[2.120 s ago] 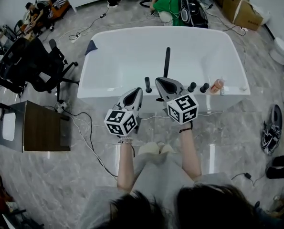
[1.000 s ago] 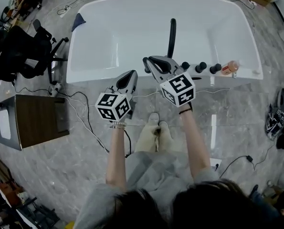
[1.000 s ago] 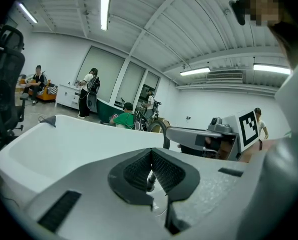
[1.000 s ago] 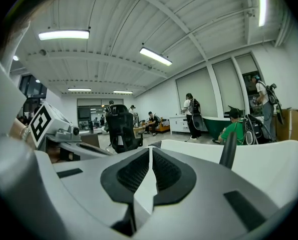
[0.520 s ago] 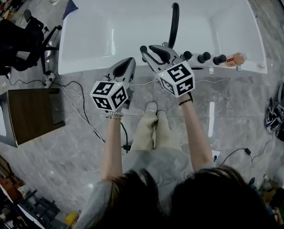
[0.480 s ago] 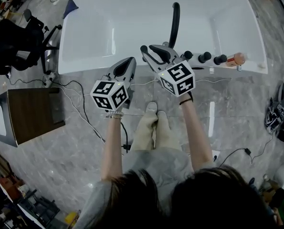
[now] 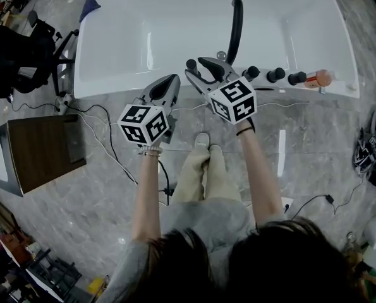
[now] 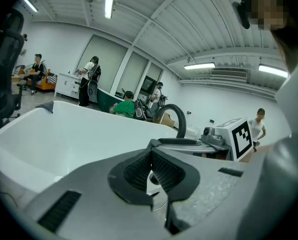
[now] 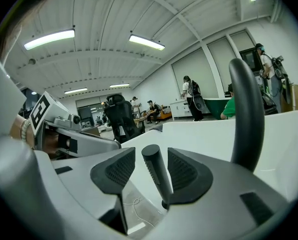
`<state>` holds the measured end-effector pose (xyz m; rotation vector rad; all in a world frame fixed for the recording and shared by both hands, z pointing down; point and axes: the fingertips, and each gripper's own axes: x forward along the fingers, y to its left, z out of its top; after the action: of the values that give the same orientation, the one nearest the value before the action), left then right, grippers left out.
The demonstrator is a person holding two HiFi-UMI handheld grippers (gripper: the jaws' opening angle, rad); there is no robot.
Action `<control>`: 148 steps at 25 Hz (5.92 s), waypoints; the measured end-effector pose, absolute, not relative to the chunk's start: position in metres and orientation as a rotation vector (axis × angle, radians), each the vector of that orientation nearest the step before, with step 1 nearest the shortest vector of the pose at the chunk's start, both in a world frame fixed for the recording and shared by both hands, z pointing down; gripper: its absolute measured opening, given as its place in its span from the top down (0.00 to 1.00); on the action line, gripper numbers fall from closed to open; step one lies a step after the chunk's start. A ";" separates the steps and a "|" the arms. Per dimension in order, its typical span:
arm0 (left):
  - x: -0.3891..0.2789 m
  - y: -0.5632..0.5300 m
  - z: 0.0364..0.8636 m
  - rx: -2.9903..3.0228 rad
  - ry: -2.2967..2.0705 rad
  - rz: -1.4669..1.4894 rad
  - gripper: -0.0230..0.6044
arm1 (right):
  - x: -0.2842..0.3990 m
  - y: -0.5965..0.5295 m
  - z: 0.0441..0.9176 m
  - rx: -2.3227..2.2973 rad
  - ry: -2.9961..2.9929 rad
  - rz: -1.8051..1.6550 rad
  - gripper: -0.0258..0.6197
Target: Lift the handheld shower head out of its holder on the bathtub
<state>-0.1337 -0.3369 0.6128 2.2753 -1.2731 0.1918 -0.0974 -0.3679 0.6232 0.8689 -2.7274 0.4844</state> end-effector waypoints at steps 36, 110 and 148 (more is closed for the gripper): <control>-0.144 -0.347 0.660 2.215 -1.203 0.259 0.96 | -0.112 -0.387 0.683 0.968 -2.562 0.391 0.75; -0.066 -0.210 0.374 2.702 -1.287 0.005 0.96 | -0.016 -0.232 0.351 1.076 -2.927 0.163 0.75; -0.056 -0.199 0.374 2.726 -1.322 0.007 0.96 | -0.003 -0.217 0.346 1.085 -2.965 0.090 0.75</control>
<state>-0.0560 -0.1986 0.3738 2.7257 -1.3216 0.0073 -0.0033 -0.2170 0.3460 1.0854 -2.9646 0.0896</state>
